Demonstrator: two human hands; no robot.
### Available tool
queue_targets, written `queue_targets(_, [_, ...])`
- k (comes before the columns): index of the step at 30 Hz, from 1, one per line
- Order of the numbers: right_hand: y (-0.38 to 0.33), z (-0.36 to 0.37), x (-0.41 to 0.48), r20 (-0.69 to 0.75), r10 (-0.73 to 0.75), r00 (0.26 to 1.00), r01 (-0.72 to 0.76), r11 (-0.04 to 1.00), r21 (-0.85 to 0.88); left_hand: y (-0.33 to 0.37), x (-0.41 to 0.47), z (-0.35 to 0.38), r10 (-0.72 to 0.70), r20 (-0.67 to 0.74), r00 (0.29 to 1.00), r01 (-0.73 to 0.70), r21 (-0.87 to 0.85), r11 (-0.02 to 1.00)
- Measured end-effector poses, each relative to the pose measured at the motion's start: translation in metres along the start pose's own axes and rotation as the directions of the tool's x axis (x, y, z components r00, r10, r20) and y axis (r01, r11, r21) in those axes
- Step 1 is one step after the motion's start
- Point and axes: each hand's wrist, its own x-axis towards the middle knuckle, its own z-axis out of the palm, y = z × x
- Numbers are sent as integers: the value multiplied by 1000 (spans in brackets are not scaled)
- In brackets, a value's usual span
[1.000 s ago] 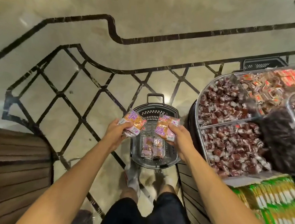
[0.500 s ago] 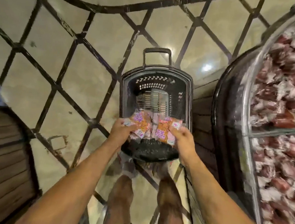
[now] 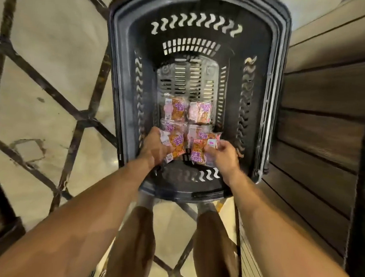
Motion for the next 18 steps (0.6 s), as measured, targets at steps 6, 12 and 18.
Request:
queue_targets(6, [14,13,32,7,-14,1000,14,1000,1,-21,31,25,-59,-136,989,38,-150,988])
queue_targets(12, [17,20,48,-20,-70,997,69,996,-48,-18,33,36,-19,-283,959,-33,-179,983])
queue_targets(18, [20,19,53,-89,-104,991,88,982,-164,-20,29,53,73,-491,868,-144,-108,984])
